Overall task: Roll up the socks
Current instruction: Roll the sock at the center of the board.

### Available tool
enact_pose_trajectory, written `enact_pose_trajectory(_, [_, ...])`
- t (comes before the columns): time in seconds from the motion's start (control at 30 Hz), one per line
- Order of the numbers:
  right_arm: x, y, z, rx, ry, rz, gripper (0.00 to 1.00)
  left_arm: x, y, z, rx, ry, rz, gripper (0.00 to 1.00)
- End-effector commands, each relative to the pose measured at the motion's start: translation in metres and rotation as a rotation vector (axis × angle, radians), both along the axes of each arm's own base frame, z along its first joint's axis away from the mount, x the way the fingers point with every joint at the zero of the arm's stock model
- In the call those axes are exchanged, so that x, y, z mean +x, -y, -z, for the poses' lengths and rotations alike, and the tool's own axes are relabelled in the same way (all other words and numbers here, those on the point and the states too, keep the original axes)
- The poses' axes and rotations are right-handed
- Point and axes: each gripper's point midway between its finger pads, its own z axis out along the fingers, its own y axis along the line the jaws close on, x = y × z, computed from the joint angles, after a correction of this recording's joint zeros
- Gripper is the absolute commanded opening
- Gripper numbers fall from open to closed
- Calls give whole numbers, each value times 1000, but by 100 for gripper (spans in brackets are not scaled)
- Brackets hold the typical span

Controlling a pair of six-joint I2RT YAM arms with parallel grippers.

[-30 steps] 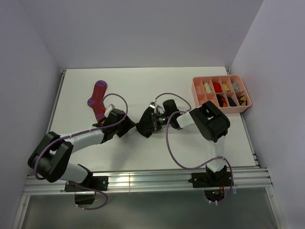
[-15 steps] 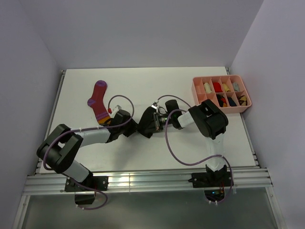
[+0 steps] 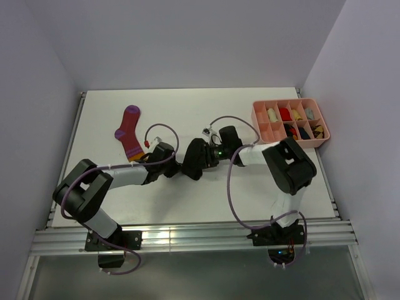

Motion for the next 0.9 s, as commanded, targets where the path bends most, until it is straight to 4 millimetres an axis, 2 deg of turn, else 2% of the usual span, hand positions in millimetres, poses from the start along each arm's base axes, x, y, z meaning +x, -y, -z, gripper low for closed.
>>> enact_pose_trajectory(0.0, [17,18,-19,-164,283,70,40,-8,-11,18,117,-54,29,0])
enact_pose_trajectory(0.03, [12,17,-19,-199,315,60,41,-11,-13,21,141,-67,44,0])
enact_pose_trajectory(0.1, [20,29,-18,-306,440,100,43,-6,-10,16,146,-58,60,0])
enact_pose_trajectory(0.13, [20,30,-27,-328,497,107,45,-7,-10,17,155,-64,67,0])
enact_pose_trajectory(0.33, [4,18,-31,-453,752,48,45,-5,-6,14,167,-65,102,0])
enact_pose_trajectory(0.47, [-3,15,-23,-508,835,25,46,-4,-5,10,173,-66,114,0])
enact_pose_trajectory(0.63, [-12,2,-20,-543,941,-15,47,-4,-5,8,183,-68,129,0])
enact_pose_trajectory(0.87, [-19,-13,-11,-594,1004,-66,49,-4,0,9,178,-75,148,0])
